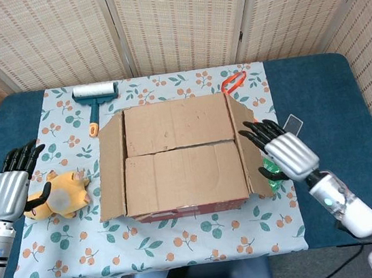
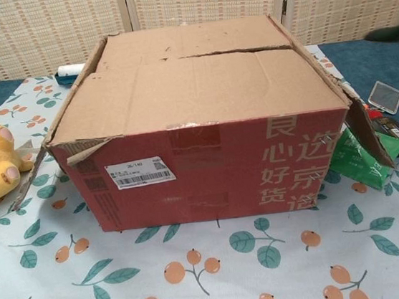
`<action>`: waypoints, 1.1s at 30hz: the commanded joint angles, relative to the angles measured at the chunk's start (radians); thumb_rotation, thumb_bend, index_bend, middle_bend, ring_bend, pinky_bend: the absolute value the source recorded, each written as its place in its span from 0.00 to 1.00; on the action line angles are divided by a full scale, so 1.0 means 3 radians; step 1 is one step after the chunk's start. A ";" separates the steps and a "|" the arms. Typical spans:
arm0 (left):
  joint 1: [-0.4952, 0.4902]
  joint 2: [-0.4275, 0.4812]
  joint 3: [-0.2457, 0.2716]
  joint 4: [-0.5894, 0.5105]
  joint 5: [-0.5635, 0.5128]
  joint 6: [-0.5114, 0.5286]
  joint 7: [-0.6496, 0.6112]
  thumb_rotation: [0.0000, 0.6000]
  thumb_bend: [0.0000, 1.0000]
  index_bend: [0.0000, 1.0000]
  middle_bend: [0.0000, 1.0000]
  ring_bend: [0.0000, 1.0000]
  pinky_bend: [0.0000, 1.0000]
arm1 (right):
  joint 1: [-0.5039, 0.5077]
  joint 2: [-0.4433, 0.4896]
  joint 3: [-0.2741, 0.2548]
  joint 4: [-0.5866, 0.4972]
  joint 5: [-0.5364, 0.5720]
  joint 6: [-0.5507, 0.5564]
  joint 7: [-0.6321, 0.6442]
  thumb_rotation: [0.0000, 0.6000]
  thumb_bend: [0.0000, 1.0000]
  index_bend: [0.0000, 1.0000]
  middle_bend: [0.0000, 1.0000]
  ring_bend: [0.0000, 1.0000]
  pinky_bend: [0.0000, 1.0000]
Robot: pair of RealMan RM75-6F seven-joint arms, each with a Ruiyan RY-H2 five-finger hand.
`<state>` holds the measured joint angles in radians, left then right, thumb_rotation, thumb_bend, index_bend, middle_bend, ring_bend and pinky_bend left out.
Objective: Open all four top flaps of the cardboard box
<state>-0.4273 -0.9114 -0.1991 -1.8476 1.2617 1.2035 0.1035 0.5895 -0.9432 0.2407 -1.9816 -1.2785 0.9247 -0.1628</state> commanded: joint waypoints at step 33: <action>0.0008 0.0005 0.0045 0.0420 0.0278 0.0005 -0.0376 1.00 0.46 0.00 0.00 0.00 0.00 | 0.1745 -0.1148 -0.0129 0.1328 0.1682 -0.0649 -0.1100 1.00 0.41 0.00 0.00 0.00 0.00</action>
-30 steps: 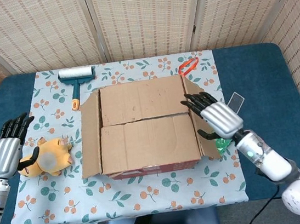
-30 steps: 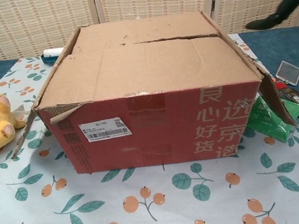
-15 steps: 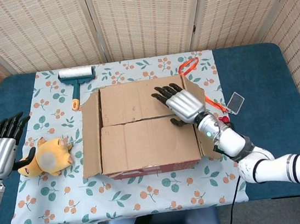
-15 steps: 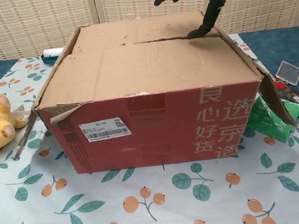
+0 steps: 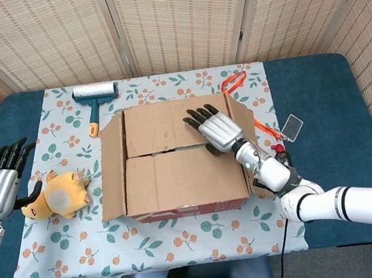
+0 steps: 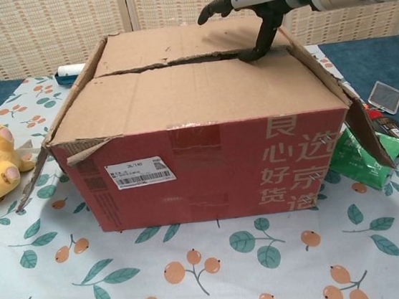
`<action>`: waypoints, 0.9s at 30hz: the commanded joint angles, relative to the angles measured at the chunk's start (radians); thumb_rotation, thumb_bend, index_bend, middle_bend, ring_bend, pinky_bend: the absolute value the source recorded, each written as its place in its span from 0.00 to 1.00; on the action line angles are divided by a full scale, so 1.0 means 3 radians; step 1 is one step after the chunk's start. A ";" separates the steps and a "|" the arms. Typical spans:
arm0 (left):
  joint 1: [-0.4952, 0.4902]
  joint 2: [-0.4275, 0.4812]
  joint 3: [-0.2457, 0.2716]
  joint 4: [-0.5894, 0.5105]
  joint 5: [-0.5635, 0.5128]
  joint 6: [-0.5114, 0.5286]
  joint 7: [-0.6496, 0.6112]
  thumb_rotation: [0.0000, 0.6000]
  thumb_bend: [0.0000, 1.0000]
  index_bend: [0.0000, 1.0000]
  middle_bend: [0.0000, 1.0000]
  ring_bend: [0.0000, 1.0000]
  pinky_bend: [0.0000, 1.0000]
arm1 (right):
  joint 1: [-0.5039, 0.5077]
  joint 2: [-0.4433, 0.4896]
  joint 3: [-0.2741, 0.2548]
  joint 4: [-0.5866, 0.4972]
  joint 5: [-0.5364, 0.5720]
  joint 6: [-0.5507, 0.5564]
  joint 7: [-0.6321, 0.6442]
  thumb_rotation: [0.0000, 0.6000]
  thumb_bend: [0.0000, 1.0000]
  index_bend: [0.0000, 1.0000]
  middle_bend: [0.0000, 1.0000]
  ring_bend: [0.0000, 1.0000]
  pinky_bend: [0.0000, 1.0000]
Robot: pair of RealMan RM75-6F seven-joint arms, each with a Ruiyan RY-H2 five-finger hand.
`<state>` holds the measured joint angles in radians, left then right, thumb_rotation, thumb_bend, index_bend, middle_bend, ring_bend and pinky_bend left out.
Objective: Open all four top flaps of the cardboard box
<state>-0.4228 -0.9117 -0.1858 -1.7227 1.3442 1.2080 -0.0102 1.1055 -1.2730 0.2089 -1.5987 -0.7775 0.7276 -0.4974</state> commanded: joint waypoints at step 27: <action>0.0157 0.0015 0.0002 -0.0006 0.0149 0.0329 -0.0170 1.00 0.46 0.00 0.00 0.00 0.00 | 0.0109 -0.0115 0.0335 0.0203 0.0191 0.0363 0.0385 1.00 0.41 0.00 0.00 0.00 0.00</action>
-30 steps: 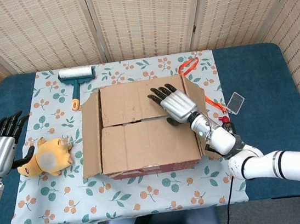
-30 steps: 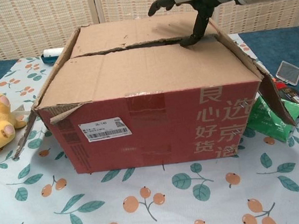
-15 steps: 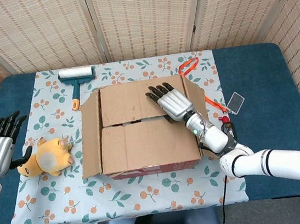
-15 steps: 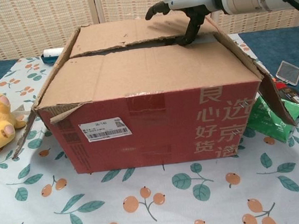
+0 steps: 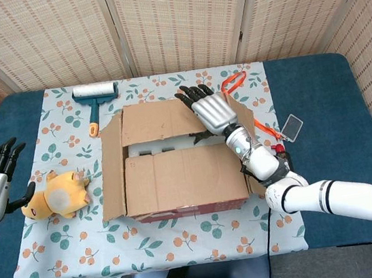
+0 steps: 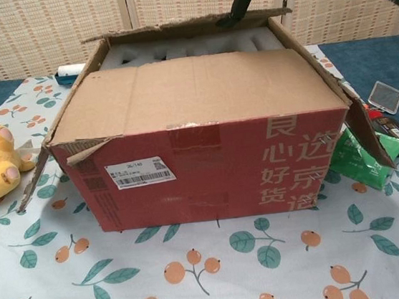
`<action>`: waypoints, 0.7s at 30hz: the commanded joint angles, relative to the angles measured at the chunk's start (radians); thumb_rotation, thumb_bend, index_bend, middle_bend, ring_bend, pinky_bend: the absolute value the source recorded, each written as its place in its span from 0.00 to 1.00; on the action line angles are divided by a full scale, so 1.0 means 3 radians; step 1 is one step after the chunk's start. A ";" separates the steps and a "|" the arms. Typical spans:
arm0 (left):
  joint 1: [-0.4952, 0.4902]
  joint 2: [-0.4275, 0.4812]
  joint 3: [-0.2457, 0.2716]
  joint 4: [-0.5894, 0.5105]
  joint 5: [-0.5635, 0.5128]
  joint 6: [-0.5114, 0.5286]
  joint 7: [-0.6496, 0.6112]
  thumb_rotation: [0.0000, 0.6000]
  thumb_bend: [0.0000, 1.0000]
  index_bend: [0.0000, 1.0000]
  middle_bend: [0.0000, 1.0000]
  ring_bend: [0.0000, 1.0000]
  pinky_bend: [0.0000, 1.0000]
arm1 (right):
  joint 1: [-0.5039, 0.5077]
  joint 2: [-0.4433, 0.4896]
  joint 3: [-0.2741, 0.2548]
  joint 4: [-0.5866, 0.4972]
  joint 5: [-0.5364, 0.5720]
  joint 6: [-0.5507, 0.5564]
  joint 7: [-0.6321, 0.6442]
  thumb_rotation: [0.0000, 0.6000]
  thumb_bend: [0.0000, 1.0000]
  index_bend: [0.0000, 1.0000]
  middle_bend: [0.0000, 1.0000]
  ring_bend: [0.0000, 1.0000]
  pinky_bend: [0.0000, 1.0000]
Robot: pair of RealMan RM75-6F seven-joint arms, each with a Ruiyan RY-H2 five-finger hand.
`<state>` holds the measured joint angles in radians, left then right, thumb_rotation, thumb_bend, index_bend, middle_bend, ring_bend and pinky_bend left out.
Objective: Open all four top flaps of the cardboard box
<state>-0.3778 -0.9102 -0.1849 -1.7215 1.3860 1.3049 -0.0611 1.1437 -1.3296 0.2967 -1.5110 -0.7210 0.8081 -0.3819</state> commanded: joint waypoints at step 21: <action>-0.0106 -0.0064 -0.0077 0.0205 -0.0111 -0.0140 0.0043 1.00 0.46 0.00 0.00 0.00 0.00 | 0.0298 -0.0021 0.0248 0.0962 0.0204 -0.0252 0.0118 1.00 0.41 0.00 0.00 0.00 0.00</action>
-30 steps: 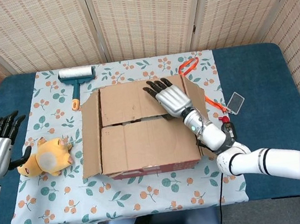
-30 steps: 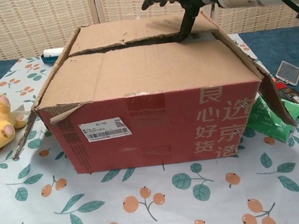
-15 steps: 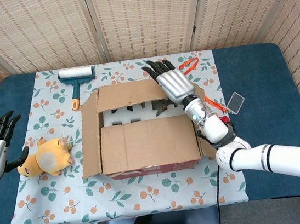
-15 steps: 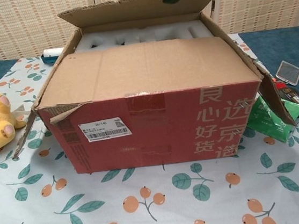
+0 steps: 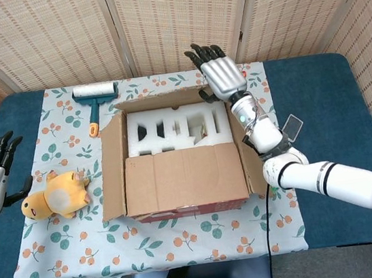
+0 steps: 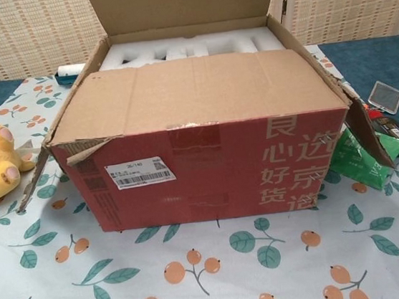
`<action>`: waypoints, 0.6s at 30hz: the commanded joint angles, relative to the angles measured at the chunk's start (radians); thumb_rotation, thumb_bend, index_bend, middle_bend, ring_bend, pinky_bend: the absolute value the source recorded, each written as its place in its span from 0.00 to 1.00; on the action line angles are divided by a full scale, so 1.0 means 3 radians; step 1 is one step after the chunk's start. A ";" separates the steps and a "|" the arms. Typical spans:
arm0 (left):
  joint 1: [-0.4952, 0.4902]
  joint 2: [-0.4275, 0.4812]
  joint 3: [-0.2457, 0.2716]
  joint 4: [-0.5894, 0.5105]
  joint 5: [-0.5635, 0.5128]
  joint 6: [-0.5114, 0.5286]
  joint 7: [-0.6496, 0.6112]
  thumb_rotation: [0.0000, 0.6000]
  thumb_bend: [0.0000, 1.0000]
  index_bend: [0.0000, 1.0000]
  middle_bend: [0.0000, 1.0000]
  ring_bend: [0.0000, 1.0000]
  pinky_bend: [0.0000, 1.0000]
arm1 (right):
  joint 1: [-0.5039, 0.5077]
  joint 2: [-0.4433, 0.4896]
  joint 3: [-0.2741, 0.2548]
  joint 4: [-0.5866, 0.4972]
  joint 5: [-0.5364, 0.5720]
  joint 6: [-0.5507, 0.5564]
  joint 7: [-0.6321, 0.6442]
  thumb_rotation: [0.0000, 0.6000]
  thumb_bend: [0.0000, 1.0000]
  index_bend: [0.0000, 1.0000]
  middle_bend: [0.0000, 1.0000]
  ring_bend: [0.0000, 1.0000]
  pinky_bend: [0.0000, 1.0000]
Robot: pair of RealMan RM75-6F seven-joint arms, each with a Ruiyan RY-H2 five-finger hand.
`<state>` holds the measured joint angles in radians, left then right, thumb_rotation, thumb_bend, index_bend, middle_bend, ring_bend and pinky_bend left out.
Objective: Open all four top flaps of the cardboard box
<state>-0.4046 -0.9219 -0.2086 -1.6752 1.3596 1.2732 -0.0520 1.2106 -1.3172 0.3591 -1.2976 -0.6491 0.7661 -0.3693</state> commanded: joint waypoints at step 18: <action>-0.0178 -0.0129 0.0016 0.0340 -0.0103 -0.0348 -0.0003 1.00 0.46 0.00 0.00 0.00 0.00 | 0.0189 -0.1026 0.0064 0.2549 -0.0810 -0.1109 0.1449 1.00 0.41 0.00 0.00 0.00 0.00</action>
<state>-0.4539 -0.9592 -0.2030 -1.5765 1.3330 1.1735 -0.0548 1.2713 -1.5759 0.3692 -0.5989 -0.8163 0.4993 -0.0550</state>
